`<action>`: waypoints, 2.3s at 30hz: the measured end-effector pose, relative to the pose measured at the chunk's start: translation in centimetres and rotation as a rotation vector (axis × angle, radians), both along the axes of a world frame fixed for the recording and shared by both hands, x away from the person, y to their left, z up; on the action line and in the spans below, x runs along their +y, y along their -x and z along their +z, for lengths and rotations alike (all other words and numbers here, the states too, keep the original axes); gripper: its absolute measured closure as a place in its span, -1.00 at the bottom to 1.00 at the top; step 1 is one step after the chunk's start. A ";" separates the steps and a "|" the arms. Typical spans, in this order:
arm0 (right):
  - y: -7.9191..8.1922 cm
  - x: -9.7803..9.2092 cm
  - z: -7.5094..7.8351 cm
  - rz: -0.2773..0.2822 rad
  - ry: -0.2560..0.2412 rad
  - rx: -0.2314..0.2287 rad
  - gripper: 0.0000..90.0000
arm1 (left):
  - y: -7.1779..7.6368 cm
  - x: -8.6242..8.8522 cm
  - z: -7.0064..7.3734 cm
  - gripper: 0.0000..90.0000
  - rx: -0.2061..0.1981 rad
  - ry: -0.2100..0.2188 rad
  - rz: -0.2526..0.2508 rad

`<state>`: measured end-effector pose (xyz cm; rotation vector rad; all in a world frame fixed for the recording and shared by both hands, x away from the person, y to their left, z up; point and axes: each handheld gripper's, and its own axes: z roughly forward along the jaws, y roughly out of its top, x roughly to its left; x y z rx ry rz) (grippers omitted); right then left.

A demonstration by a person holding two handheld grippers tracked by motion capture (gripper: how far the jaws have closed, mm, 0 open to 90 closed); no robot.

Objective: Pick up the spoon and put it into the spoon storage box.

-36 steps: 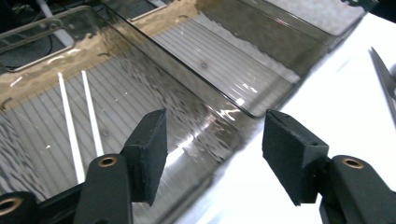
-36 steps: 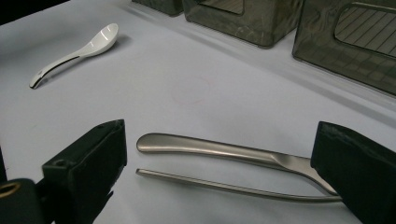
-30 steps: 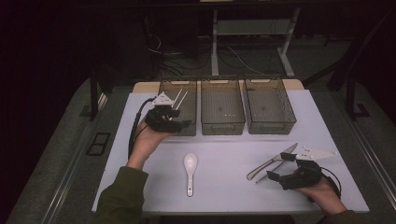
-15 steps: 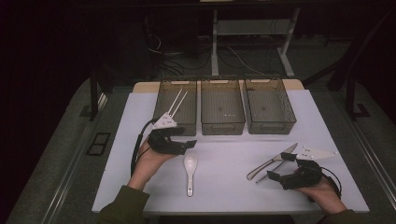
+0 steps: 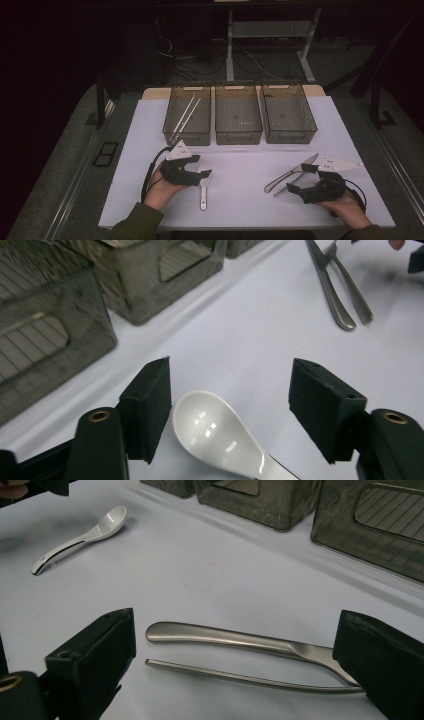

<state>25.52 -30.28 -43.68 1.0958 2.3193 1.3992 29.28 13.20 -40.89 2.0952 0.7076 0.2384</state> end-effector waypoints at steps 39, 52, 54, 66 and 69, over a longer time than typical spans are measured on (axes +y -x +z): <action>0.0 0.0 -0.1 0.001 0.005 -0.001 -0.92 | 3.7 -2.3 -2.8 0.97 0.192 -0.150 -0.173; 0.1 0.0 0.0 -0.002 0.004 0.000 -0.92 | 4.0 -1.4 -2.8 0.97 0.188 -0.211 -0.140; 0.0 0.0 0.0 -0.001 0.005 -0.001 -0.92 | 4.0 -1.2 -2.7 0.97 0.185 -0.218 -0.136; 0.0 0.1 -0.1 -0.001 0.006 -0.002 -0.92 | 4.0 0.2 -2.6 0.97 0.167 -0.257 -0.081; 0.0 0.0 0.0 -0.001 0.006 -0.001 -0.92 | 3.9 0.6 -2.5 0.97 0.156 -0.264 -0.058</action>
